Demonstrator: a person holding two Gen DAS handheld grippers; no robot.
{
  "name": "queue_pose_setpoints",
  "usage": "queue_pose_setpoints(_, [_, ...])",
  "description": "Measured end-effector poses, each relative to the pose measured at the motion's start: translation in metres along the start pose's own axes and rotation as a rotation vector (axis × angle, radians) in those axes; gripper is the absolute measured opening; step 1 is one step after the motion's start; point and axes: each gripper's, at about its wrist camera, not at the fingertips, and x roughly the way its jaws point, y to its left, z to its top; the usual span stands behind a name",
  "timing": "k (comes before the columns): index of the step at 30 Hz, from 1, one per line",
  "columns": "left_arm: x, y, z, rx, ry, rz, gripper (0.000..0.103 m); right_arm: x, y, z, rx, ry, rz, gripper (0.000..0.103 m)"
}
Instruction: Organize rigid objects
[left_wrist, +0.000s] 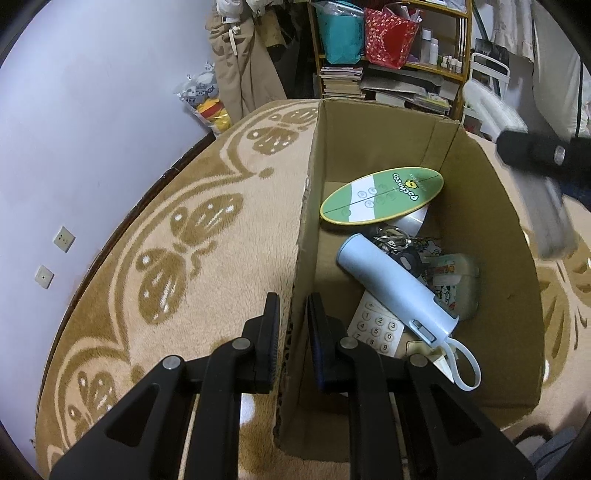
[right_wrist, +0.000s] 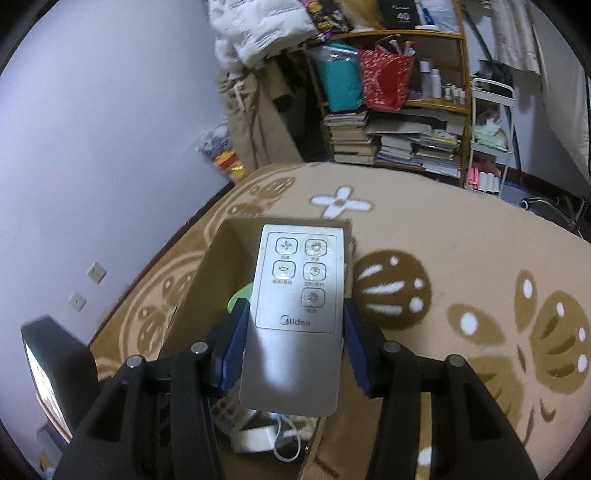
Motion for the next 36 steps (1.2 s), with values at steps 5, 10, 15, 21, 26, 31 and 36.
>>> queue_pose_setpoints(5, [-0.008,0.000,-0.001,0.002,-0.014,-0.003,0.015,0.002,0.007,-0.012,-0.036,0.030,-0.007,0.053])
queue_pose_setpoints(10, [-0.013,0.000,-0.001,0.009,-0.027,-0.002,0.015,0.009,0.006,-0.022,-0.060,0.061,-0.013,0.053])
queue_pose_setpoints(15, [-0.023,0.001,-0.001,0.016,-0.047,-0.006,0.015,0.003,0.010,-0.028,-0.055,0.057,-0.018,0.053])
queue_pose_setpoints(21, [-0.042,0.003,-0.002,0.010,-0.073,-0.001,0.016,-0.018,0.013,-0.027,-0.064,0.056,-0.039,0.064])
queue_pose_setpoints(26, [-0.062,0.005,-0.003,0.018,-0.108,0.001,0.023,-0.047,0.006,-0.026,-0.042,0.027,-0.060,0.077])
queue_pose_setpoints(31, [-0.088,0.005,-0.007,0.021,-0.163,-0.016,0.055,-0.083,-0.002,-0.031,-0.047,-0.025,-0.097,0.088])
queue_pose_setpoints(36, [-0.114,0.002,-0.016,0.027,-0.236,-0.029,0.079,-0.115,-0.011,-0.040,-0.043,-0.079,-0.115,0.102])
